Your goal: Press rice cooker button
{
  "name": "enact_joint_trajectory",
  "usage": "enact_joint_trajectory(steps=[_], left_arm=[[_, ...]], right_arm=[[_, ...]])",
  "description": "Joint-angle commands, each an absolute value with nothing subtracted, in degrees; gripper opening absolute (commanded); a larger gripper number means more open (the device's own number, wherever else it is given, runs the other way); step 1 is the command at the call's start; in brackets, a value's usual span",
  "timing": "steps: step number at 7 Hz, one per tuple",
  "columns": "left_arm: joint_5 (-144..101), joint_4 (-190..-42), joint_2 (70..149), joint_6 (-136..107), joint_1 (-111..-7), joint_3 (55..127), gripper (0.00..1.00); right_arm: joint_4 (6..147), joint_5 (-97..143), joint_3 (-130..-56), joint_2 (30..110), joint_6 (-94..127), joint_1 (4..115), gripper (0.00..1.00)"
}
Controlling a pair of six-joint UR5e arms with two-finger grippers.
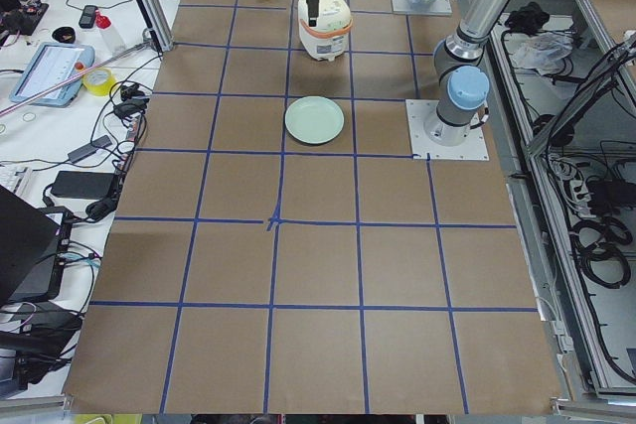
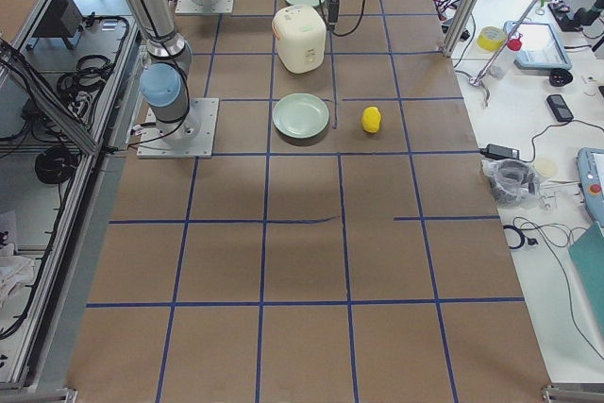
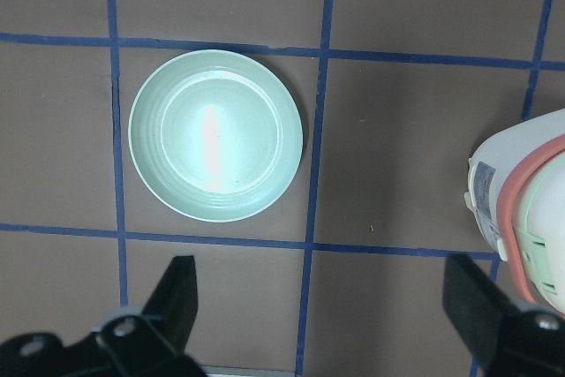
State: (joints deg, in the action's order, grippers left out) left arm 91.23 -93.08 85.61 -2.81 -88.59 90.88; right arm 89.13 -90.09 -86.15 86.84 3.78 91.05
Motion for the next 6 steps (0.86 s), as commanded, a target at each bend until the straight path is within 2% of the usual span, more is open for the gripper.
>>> enact_joint_trajectory(steps=[1, 6], left_arm=[[91.2, -93.1, 85.6, -2.8, -88.6, 90.9, 1.0], [91.2, -93.1, 85.6, -2.8, -88.6, 90.9, 1.0]], right_arm=[[89.0, -90.1, -86.1, 86.7, 3.8, 91.1, 1.0], [89.1, -87.3, -85.8, 87.3, 4.0, 91.2, 1.0]])
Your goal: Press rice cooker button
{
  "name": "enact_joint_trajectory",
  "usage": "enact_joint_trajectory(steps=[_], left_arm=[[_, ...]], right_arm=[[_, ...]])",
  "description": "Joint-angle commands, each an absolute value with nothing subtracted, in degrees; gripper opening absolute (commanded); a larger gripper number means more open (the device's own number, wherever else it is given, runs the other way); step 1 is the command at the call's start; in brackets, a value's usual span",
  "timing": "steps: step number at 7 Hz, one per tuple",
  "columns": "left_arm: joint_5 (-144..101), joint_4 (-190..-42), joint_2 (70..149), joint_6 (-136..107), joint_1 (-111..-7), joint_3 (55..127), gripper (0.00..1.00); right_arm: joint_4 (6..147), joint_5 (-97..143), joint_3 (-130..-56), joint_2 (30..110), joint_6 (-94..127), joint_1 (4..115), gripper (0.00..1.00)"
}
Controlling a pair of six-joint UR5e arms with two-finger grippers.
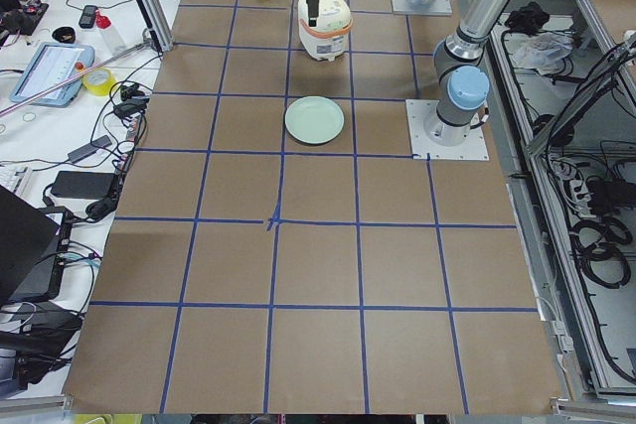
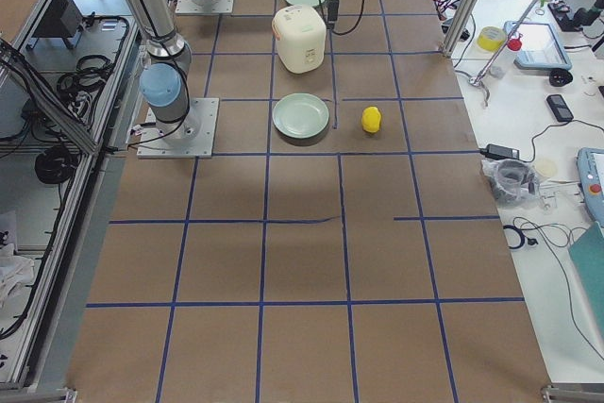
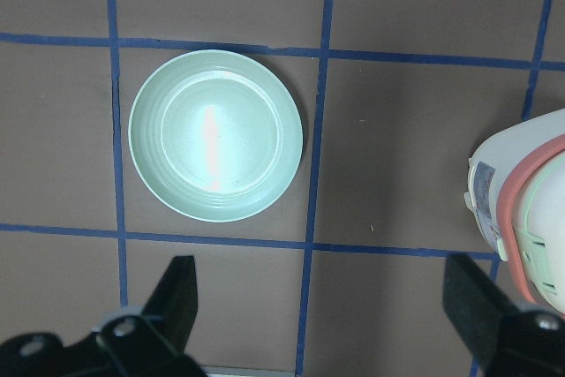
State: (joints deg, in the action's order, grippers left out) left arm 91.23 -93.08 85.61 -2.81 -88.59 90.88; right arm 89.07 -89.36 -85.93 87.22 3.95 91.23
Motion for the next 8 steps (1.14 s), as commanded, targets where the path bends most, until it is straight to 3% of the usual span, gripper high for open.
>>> enact_joint_trajectory(steps=[1, 2, 5, 7, 8], left_arm=[[91.2, -93.1, 85.6, -2.8, -88.6, 90.9, 1.0], [91.2, -93.1, 85.7, -2.8, -88.6, 90.9, 1.0], [91.2, -93.1, 85.6, -2.8, -88.6, 90.9, 1.0], [91.2, -93.1, 85.6, -2.8, -88.6, 90.9, 1.0], [91.2, -93.1, 85.7, -2.8, -88.6, 90.9, 1.0]], right_arm=[[89.4, -87.1, -86.0, 87.1, 4.0, 91.2, 0.95], [89.4, -87.1, -86.0, 87.1, 4.0, 91.2, 0.87], [89.1, -87.1, -86.1, 87.1, 4.2, 91.3, 0.55], [88.8, -87.0, -86.2, 87.0, 4.6, 91.8, 0.28], [88.8, -86.6, -86.3, 86.8, 4.7, 92.6, 0.2]])
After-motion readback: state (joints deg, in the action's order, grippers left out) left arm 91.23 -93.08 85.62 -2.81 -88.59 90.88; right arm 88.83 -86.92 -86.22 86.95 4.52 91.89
